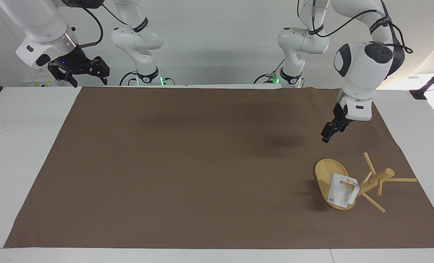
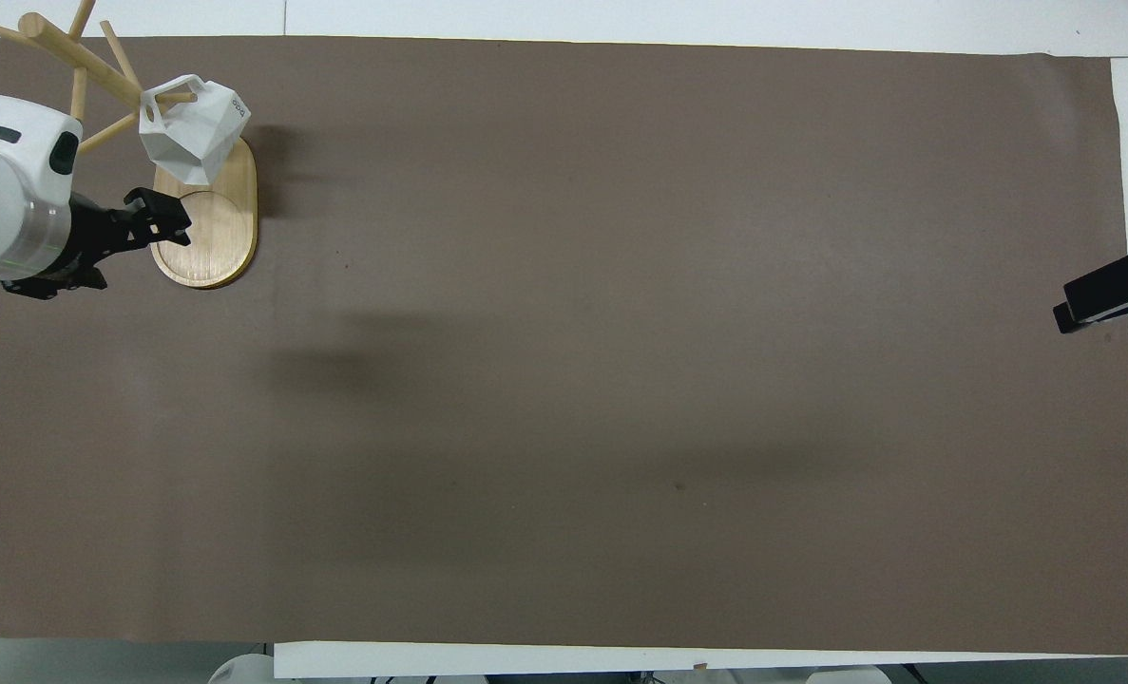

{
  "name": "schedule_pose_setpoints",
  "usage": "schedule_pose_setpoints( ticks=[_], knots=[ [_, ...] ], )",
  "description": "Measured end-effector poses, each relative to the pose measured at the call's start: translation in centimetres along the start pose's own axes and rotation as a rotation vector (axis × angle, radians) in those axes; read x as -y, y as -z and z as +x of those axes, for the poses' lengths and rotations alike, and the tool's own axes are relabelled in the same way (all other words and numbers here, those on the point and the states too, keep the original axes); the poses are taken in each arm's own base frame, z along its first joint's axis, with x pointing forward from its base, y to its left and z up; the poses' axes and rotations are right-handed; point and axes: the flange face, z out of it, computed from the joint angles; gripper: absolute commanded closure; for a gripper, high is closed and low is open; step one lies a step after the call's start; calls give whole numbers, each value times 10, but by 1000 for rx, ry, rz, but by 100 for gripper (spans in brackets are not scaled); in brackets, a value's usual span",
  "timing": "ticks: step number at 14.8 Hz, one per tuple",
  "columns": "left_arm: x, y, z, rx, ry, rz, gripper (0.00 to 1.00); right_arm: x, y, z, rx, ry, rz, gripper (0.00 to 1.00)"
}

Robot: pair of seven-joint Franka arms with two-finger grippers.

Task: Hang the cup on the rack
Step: 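Open the left gripper and draw it back from the hung cup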

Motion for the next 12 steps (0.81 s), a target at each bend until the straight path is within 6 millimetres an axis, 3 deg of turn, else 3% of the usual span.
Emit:
schedule_pose_setpoints(
  ticks=[3,5,9,12],
  knots=[
    [29,40,5,81,-265,29,1,0,0,0,0,0,0,0],
    [53,56,13,95,-301,19,1,0,0,0,0,0,0,0],
    [98,67,28,96,-237,-67,1,0,0,0,-3,0,0,0],
    [99,71,29,84,-246,-58,1,0,0,0,-4,-1,0,0]
  ],
)
